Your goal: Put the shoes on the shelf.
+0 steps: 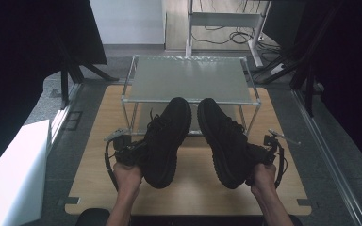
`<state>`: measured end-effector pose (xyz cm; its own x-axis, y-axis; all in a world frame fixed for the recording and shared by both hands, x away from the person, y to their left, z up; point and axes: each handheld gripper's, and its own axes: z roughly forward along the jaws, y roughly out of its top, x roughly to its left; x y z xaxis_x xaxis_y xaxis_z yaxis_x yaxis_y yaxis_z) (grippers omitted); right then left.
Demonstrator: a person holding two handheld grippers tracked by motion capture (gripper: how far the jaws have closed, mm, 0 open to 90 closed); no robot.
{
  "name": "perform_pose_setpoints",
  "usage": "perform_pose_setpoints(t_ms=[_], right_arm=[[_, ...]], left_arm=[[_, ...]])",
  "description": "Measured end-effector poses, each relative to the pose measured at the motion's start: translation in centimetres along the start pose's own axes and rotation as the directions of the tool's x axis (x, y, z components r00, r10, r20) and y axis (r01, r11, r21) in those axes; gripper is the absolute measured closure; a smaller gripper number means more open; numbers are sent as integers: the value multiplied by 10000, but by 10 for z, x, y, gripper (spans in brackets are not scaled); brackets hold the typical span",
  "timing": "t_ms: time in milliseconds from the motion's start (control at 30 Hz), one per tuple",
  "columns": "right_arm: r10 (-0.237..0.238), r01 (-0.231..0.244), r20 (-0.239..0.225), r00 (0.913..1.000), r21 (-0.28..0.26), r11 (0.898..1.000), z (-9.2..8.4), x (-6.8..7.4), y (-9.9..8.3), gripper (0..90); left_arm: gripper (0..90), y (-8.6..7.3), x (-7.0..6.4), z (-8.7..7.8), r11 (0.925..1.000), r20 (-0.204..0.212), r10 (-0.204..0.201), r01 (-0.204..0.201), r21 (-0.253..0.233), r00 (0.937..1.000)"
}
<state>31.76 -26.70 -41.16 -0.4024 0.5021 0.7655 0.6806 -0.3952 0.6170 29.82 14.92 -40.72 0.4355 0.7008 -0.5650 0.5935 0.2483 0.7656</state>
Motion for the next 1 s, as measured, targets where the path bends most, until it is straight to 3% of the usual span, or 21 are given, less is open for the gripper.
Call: perform_pose_setpoints(t_ms=[300, 700, 1000], right_arm=[[80, -84, -143, 9999, -231, 9997, 9, 11, 20, 764], [449, -455, -112, 9989, -577, 9973, 33, 20, 44, 764], [459, -442, 193, 9988, -793, 9959, 50, 27, 68, 763]], left_arm=[[806, 23, -3, 3, 9999, 4, 2, -2, -156, 10000], [805, 56, 1, 15, 9955, -109, -716, 708, -623, 9974], [803, 83, -4, 33, 9923, -361, -959, 927, -821, 9947]])
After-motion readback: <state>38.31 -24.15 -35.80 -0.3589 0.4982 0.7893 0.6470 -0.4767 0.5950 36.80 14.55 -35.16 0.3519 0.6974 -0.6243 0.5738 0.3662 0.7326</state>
